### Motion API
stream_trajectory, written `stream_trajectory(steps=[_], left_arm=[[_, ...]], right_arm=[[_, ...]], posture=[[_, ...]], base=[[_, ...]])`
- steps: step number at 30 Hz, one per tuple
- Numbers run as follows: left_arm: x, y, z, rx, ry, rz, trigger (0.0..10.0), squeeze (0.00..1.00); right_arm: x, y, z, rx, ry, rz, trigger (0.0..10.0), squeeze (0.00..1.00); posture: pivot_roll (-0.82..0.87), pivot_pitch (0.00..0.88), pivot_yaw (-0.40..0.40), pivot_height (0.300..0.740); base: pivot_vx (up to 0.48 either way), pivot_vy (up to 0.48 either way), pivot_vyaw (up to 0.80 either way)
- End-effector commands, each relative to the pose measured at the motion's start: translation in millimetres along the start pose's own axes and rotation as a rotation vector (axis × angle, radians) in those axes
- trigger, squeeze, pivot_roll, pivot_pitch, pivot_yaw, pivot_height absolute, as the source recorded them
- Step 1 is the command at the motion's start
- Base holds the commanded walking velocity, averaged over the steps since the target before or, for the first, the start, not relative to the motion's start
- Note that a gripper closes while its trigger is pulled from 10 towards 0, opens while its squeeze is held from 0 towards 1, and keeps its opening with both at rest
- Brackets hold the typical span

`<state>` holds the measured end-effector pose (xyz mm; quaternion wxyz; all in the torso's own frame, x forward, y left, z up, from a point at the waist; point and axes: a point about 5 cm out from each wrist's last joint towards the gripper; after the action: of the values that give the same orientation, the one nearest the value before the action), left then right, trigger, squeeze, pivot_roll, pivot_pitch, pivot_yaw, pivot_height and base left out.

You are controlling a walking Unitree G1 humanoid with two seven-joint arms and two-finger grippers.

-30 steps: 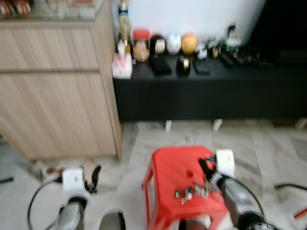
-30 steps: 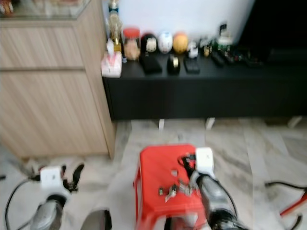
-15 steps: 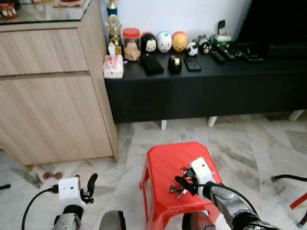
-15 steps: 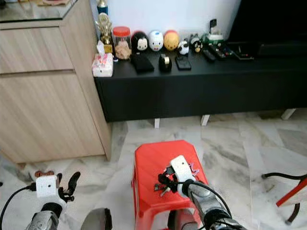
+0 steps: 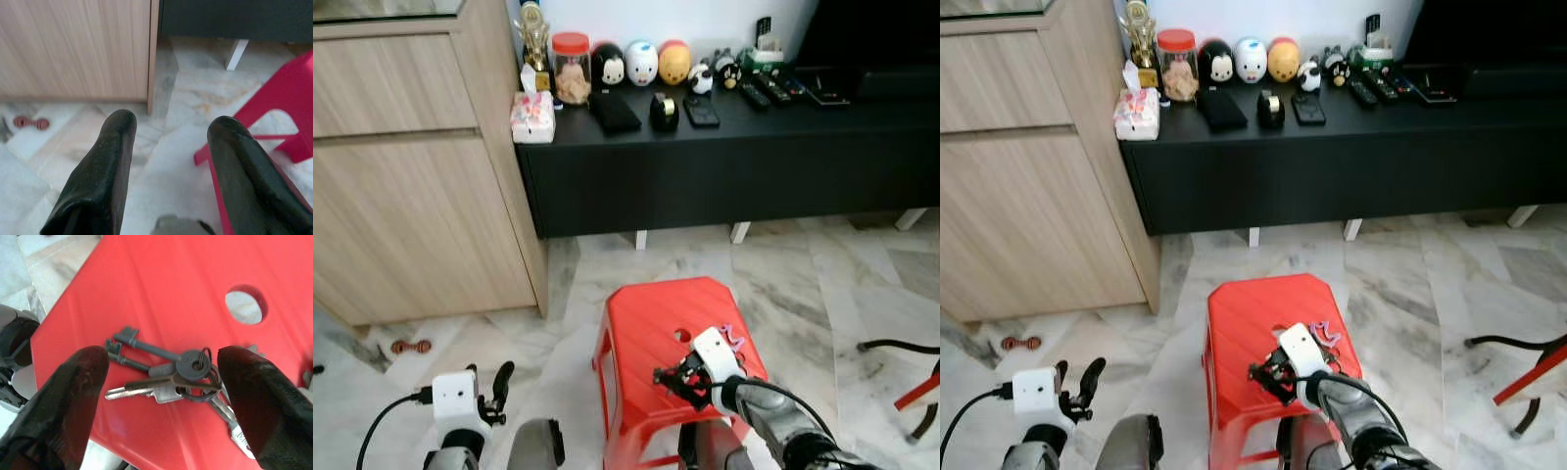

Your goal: Hang keys on a hook

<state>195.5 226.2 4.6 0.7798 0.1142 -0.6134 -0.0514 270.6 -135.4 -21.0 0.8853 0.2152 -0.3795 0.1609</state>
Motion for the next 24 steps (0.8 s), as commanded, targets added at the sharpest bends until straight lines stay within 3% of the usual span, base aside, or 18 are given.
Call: stream_trajectory(steps=[1,15,24], left_arm=[[1.1,-2.5,1.6,-0.006,0.003,-0.003,10.0,0.00],[-2.1,-4.8,6.9,-0.001,0.026,0.006,10.0,0.00],[-1.3,-3.0,6.3,0.001,0.030,0.001,10.0,0.00]], right_arm=[[-1.7,1.0,-0.2,0.003,0.007,-0.003,10.0,0.00],[-1.5,-5.6,0.2,-0.125,-0.046,-0.098,10.0,0.00],[-7.6,-4.5,0.1,-0.119,-0.014,-0.101,10.0,0.00]], posture=[[0.04,0.164,-0.092,0.611],[0.05,0.162,-0.103,0.611],[0.05,0.161,-0.097,0.611]], base=[[0.000,0.000,0.00],[0.000,0.000,0.00],[0.000,0.000,0.00]])
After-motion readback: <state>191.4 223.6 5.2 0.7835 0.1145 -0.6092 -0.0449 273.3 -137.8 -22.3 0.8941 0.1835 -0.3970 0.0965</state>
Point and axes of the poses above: a point about 5 cm out from each wrist's last joint towards the gripper, its own z axis pointing back from the gripper into the wrist, its own x axis along the axis of the wrist's last joint, y = z × x, and after that the axes turned 15 degrees about -z, right-handed
